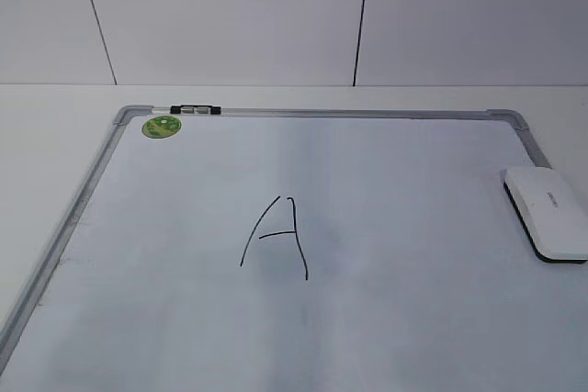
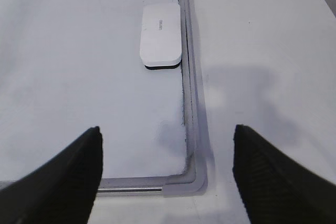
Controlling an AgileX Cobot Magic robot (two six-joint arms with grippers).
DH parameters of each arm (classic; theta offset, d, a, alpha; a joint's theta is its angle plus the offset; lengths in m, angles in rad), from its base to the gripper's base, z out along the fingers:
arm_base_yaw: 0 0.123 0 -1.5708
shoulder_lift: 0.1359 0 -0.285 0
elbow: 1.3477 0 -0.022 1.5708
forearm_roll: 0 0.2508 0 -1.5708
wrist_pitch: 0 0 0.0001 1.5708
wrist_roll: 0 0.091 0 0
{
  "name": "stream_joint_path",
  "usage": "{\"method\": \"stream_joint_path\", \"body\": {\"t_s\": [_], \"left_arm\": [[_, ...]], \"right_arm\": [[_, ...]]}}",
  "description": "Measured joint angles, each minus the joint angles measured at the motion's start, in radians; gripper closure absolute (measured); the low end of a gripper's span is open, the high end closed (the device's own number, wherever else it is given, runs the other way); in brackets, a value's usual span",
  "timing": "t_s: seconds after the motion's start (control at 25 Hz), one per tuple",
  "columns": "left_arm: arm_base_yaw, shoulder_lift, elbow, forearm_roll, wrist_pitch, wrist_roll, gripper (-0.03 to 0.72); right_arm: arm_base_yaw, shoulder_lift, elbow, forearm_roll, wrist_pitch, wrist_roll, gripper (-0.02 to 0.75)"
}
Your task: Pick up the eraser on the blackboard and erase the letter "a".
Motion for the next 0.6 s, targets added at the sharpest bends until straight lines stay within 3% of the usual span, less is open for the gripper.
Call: {"method": "stream_joint_path", "body": {"t_s": [0.6], "left_arm": [[0.000, 0.000, 0.000, 0.000, 0.000, 0.000, 0.202]], "right_arm": [[0.000, 0.000, 0.000, 0.000, 0.000, 0.000, 0.146]]}}
